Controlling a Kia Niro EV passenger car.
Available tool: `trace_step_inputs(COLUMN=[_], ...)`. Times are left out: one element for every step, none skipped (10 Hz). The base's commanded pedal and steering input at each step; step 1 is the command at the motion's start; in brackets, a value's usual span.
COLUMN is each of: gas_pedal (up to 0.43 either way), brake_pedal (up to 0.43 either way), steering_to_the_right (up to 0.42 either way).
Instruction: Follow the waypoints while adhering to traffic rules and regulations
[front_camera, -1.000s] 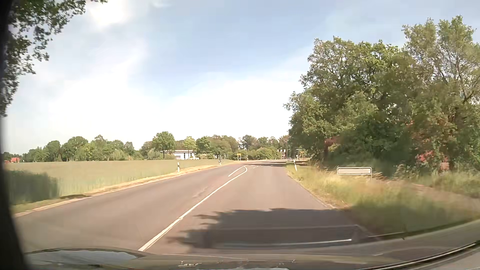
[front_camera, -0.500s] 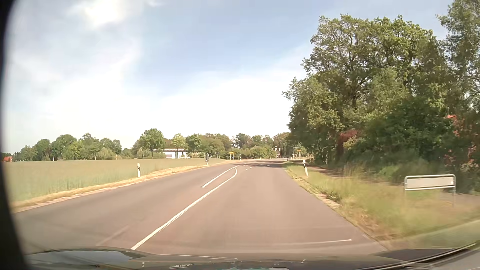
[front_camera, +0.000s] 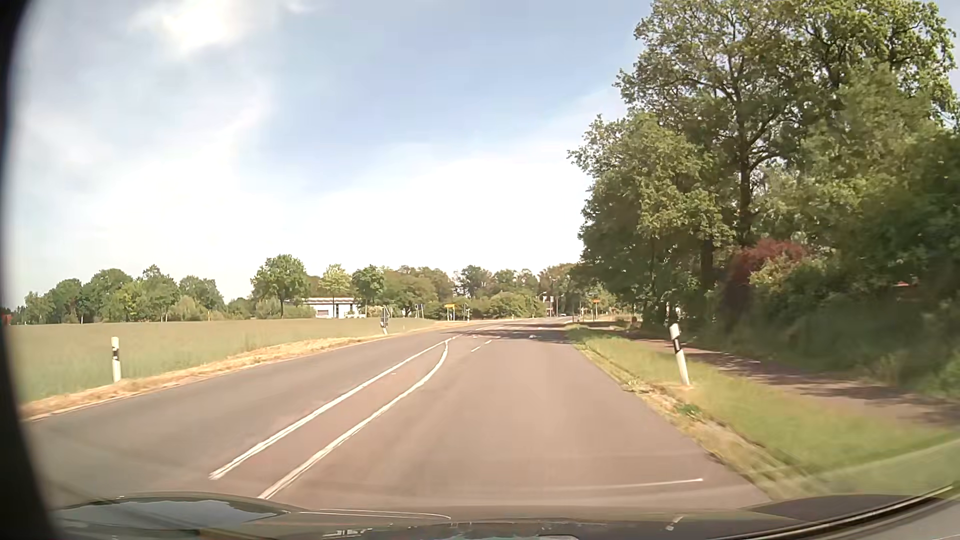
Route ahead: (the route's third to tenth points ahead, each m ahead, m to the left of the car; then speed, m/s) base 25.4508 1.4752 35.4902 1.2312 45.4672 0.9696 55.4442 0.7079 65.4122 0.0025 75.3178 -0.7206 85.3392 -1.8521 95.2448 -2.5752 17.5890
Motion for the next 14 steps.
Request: trace_step_inputs(gas_pedal=[0.157,0.157,0.157,0.157,0.157,0.157,0.157,0.157,0.157,0.157,0.157,0.157,0.157,0.157], brake_pedal=[0.000,0.000,0.000,0.000,0.000,0.000,0.000,0.000,0.000,0.000,0.000,0.000,0.000,0.000], steering_to_the_right=[0.004,0.004,0.004,0.004,0.005,0.005,0.005,0.006,0.006,0.006,0.007,0.007,0.007,0.008])
